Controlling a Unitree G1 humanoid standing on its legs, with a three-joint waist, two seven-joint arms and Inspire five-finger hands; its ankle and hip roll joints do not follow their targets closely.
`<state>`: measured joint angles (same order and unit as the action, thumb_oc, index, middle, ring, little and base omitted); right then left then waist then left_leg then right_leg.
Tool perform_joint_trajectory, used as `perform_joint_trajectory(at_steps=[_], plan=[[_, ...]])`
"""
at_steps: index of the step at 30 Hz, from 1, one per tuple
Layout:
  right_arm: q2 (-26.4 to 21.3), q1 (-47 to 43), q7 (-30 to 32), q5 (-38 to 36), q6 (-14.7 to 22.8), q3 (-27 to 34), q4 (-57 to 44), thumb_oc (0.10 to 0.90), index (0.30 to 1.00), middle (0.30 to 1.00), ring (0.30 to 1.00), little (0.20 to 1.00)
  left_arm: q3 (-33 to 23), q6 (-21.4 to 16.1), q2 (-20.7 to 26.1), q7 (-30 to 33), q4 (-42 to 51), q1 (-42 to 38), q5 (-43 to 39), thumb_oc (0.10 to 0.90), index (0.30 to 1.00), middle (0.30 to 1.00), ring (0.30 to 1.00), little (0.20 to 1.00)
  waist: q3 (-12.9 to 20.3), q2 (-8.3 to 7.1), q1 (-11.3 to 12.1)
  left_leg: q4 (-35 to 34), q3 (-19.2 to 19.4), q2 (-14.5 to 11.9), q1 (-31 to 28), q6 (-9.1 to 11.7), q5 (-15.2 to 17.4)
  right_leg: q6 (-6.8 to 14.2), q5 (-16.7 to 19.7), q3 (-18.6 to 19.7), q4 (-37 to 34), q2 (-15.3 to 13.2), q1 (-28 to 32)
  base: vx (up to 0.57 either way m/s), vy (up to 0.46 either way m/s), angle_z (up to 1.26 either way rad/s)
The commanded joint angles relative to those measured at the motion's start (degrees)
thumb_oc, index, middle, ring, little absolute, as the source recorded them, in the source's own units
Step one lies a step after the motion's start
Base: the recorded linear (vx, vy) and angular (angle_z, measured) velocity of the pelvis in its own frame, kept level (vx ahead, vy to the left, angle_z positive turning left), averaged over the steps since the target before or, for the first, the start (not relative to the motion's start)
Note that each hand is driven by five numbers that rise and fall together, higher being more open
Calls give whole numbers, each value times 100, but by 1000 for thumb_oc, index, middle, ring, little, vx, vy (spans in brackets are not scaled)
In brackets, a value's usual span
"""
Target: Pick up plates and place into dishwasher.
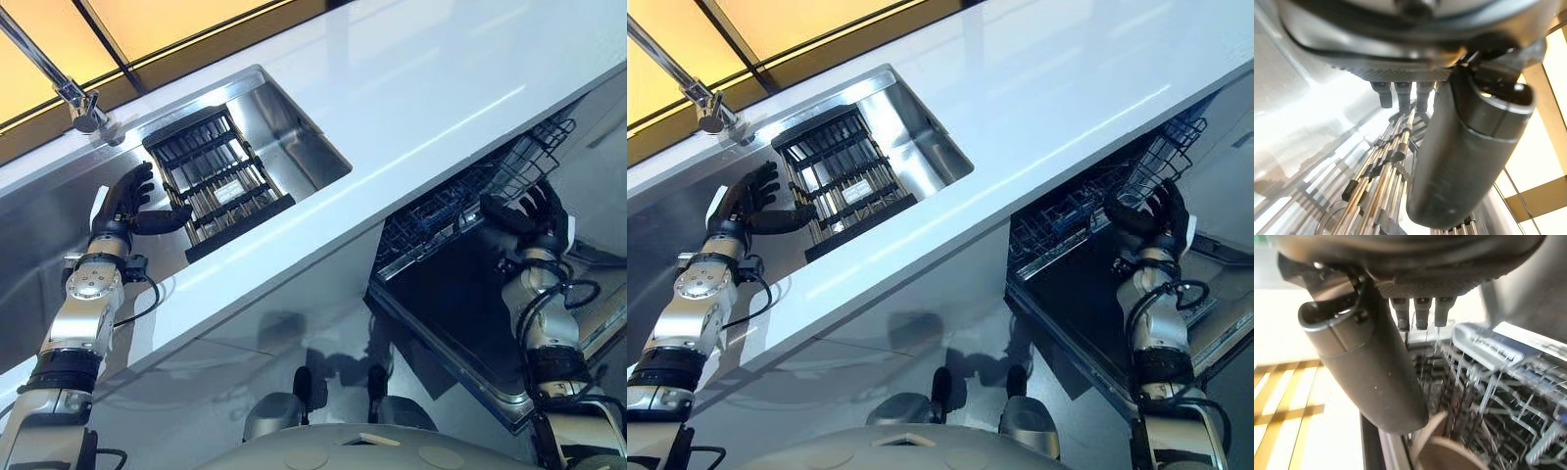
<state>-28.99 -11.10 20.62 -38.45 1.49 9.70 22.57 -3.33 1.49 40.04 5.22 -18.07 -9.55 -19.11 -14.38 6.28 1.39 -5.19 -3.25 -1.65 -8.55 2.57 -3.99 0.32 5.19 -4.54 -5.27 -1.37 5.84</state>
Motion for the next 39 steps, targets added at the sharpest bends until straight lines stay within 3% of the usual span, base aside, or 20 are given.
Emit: perform_joint_trajectory(at_steps=[1,5,8,10,17,22,25,30,33,35,36,39], plan=[[-126,-102,-67,-998,805,346,-231,800,900,900,900,900,-630,-676,488,82,192,-163,157,800,900,900,900,900,766,-444,-150,79,188,593,21,-442,363,204,-279,256,100,-58,217,-9,14,-13],[-9,-19,353,-1010,1011,541,-102,800,900,900,900,900,-628,-705,555,62,151,-177,78,800,900,900,900,900,829,-418,-177,50,226,571,19,-424,367,237,-253,300,45,-53,205,-9,12,-8],[-61,45,930,-505,1288,636,-27,800,900,900,900,900,-618,-661,616,96,230,-162,54,800,900,900,900,900,842,-407,-184,54,269,551,23,-417,365,253,-259,281,68,-66,196,0,0,0],[-112,81,989,-373,1290,684,47,800,900,900,900,900,-614,-671,632,115,230,-171,57,800,900,900,900,900,843,-406,-193,58,275,551,22,-417,365,260,-255,282,78,-71,191,0,0,0],[-278,209,41,-269,757,431,707,800,900,900,900,900,-618,-654,733,32,248,-254,1,800,900,900,900,900,812,-388,-180,39,207,565,26,-390,324,273,-247,231,98,-109,207,13,-1,1],[-374,-18,-305,-258,755,113,1204,800,900,900,900,900,-427,-803,662,165,314,-421,17,800,900,900,900,900,709,-345,-96,34,101,581,81,-353,282,278,-242,134,128,-148,175,45,-9,6],[-483,-294,-298,-291,841,-49,1467,800,900,900,900,900,-287,-977,573,354,388,-598,15,800,900,900,900,900,578,-278,-36,65,30,585,196,-328,251,266,-291,64,270,-197,41,-27,2,19],[-751,-1426,-115,-352,1060,-540,1903,800,900,900,900,900,10,-1279,546,835,506,-1200,59,800,900,900,900,900,39,-63,118,107,-248,609,540,-283,154,181,-536,-62,721,-287,-339,-108,-12,27],[-893,-1934,-413,-753,1202,-657,2153,800,900,900,900,900,104,-1378,532,957,513,-1414,54,800,900,900,900,900,-218,105,212,147,-422,622,737,-258,76,117,-698,-196,970,-340,-544,-94,-20,41],[-901,-1995,-471,-805,1223,-671,2180,800,900,900,900,900,115,-1379,532,971,520,-1432,56,800,900,900,900,900,-244,128,228,159,-443,623,765,-256,69,107,-720,-214,1003,-347,-570,-66,-13,20],[-959,-2396,-668,-910,1367,-788,2335,800,900,900,900,900,174,-1394,569,1041,553,-1525,56,800,900,900,900,900,-384,247,332,222,-549,637,924,-241,26,54,-811,-309,1141,-380,-704,-128,-32,27],[-1025,-2846,-969,-917,1524,-1036,2426,800,900,900,900,900,243,-1358,678,1144,642,-1596,19,800,900,900,900,900,-542,352,448,297,-667,660,1105,-226,-15,-6,-867,-414,1220,-397,-834,-104,-41,33]])
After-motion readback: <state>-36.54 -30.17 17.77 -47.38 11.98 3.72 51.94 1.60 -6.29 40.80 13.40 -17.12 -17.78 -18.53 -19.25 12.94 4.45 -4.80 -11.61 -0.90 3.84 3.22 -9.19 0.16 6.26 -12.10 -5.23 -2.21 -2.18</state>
